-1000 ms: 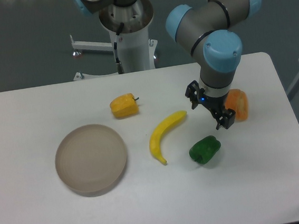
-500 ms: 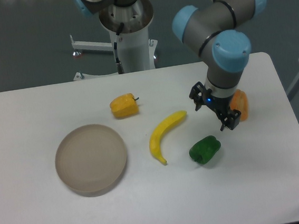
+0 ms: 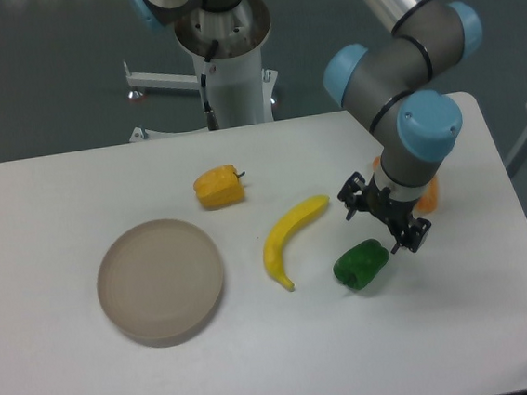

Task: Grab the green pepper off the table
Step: 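Move the open gripper down over the green bell pepper, then close the gripper around the green bell pepper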

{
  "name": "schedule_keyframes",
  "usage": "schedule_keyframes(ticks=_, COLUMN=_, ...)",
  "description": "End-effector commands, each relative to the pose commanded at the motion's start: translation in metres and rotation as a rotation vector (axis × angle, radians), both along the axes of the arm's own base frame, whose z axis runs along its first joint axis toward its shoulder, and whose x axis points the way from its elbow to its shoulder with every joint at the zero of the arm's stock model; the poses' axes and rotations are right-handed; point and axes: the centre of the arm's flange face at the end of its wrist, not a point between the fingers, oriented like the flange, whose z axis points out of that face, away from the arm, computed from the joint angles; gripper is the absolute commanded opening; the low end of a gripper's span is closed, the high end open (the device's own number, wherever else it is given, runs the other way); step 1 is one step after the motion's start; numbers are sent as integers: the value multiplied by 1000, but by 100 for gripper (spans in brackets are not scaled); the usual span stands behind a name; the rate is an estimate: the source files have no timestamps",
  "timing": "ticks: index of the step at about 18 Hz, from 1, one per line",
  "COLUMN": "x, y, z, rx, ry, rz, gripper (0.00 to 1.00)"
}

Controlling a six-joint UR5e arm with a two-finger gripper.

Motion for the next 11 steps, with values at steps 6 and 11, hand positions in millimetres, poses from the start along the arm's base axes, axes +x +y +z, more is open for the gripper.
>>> schedule_keyframes(ticks=6, x=1, y=9, z=-25, rx=3, ry=5, rz=-6, gripper=100)
schedule_keyframes(ticks=11, x=7, y=14, z=-40, rx=-12, ry=-10, rz=-15, gripper=100)
